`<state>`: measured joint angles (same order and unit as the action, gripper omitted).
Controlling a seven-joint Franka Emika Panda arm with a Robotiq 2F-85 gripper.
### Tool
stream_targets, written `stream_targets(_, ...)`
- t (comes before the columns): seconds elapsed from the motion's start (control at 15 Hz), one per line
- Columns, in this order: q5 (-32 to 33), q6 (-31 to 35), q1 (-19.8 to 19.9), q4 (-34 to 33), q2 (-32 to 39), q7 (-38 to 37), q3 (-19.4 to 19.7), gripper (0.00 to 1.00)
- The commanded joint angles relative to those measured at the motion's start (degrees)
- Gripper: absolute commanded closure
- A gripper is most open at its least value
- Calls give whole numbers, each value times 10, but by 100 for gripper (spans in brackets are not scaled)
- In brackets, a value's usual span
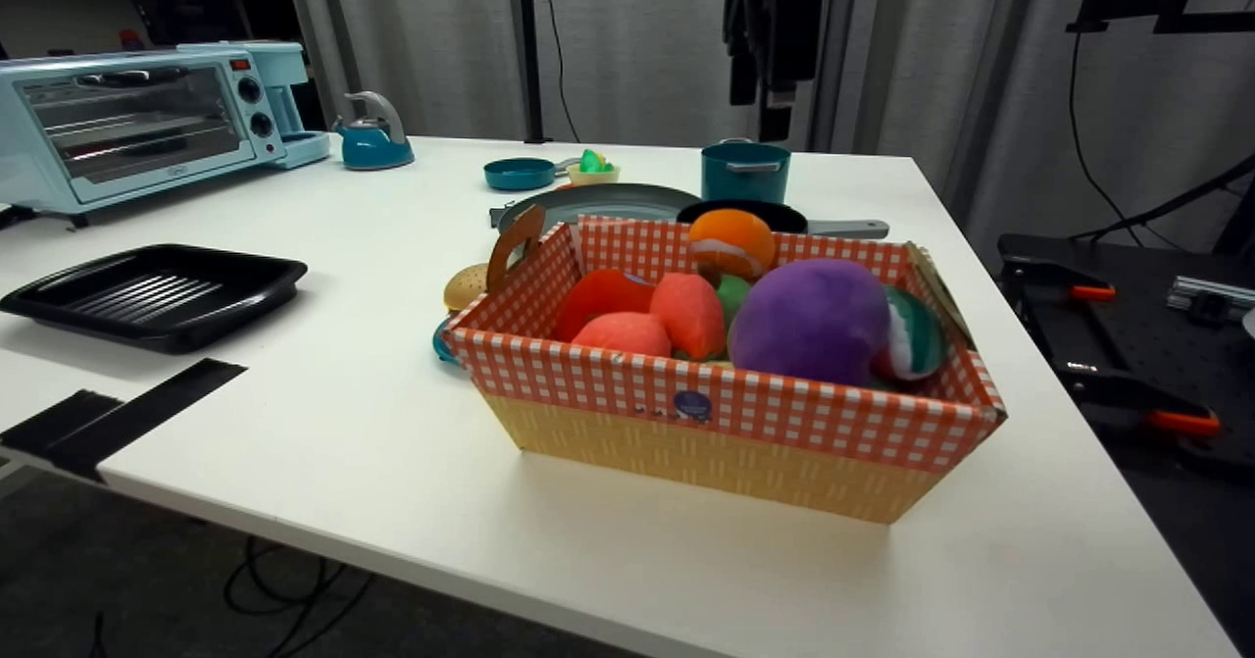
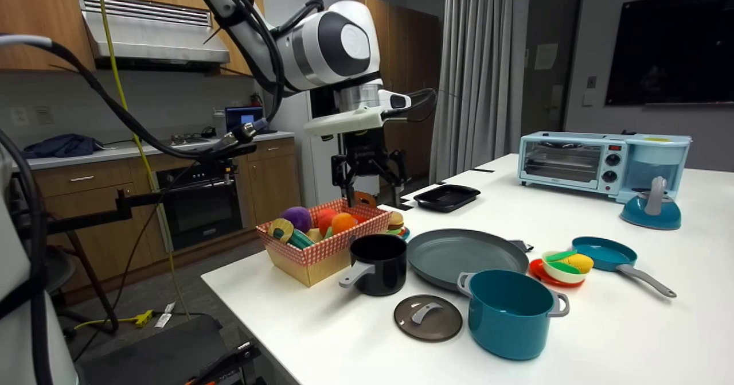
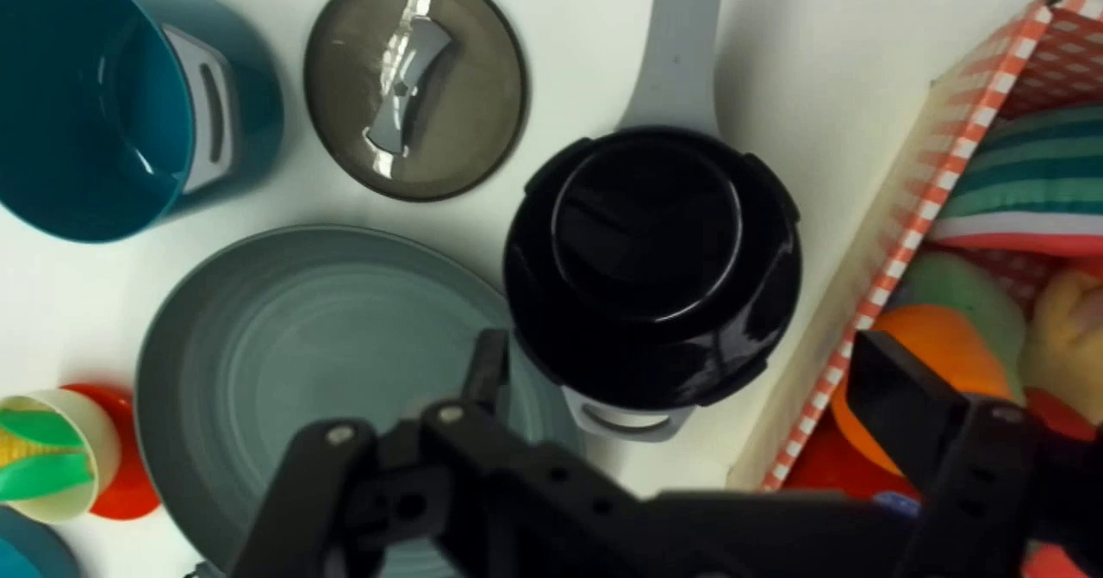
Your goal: Uncover the small pot,put a plush toy in the pot and cover it
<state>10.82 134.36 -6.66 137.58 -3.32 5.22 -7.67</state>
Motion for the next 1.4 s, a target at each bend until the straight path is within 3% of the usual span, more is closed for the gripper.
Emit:
stream_targets(0.0, -1, -21, -21, 11, -23, -7, -18, 0)
stream_targets(0.53, -2, -31, -47, -1, 0, 2, -45, 0)
stream_targets(1.33, 1, -23, -53, -49, 86, 13, -50, 0)
